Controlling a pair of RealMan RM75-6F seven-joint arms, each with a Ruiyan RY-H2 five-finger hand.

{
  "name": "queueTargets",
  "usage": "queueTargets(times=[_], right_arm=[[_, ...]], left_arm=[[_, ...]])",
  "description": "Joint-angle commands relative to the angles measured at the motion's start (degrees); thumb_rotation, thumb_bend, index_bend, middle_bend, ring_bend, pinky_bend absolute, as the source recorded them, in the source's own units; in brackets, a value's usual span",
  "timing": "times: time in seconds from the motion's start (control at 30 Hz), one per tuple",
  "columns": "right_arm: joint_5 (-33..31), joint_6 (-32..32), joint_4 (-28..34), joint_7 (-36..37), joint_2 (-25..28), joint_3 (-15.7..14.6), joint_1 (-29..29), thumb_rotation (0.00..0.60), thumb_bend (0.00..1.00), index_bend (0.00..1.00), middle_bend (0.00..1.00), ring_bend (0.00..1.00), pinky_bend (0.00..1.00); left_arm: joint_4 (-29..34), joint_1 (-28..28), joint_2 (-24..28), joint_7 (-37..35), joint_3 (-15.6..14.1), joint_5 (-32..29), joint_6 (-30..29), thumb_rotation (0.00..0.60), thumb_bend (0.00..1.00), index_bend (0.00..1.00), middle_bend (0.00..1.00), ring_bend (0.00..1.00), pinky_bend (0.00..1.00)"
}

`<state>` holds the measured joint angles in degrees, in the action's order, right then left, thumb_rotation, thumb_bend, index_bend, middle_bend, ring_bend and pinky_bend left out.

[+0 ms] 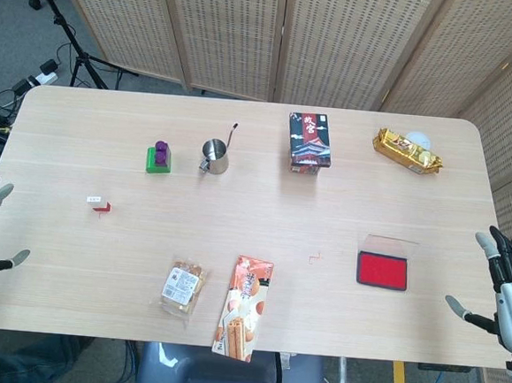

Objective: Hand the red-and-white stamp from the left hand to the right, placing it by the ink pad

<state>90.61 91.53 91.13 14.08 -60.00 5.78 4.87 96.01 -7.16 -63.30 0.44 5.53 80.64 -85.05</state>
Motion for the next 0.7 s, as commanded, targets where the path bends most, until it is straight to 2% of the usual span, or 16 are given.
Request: queueTargets(times=[0.03,0.17,0.4,0.5,0.6,0.7], right_arm=[[-0.57,0.74,-1.04,-2.26,-0.85,0.67,-0.05,0.6,0.0,0.0,0.0,0.0,0.0],[-0.48,3.01,-2.45,-6.76,-2.79,1.64,-0.26,0.6,0.0,0.0,0.0,0.0,0.0],[-0.33,2.13,-1.95,-6.05,-3.15,1.15,-0.1,0.6,0.0,0.0,0.0,0.0,0.0],[-0.45,1.22,-1.61,-5.48,-2.85,0.9,0.1,0.6,0.0,0.0,0.0,0.0,0.0],[-1.14,-0.73,-0.77,-4.53,-2.12,0.45,0.42,0.6,0.0,0.0,0.0,0.0,0.0],[-1.71,-1.76,-0.41,-3.98,-1.72,0.57,0.78,0.6,0.0,0.0,0.0,0.0,0.0]], left_arm=[[0.0,0.14,-0.03,0.32,0.09,-0.14,-0.24,0.6,0.0,0.0,0.0,0.0,0.0],[0.04,0.38,-0.12,0.92,0.25,-0.59,-0.54,0.6,0.0,0.0,0.0,0.0,0.0],[-0.03,-0.47,0.03,0.82,1.24,-3.07,1.69,0.6,0.0,0.01,0.0,0.0,0.0],[-1.94,-3.38,-0.16,0.19,3.86,-7.08,6.28,0.6,0.0,0.09,0.0,0.0,0.0],[-3.99,-8.33,0.78,-1.18,6.99,-14.2,16.48,0.6,0.02,0.2,0.0,0.0,0.0],[-7.43,-12.64,-0.07,-0.55,9.36,-18.53,22.69,0.6,0.13,0.32,0.0,0.0,0.0]])
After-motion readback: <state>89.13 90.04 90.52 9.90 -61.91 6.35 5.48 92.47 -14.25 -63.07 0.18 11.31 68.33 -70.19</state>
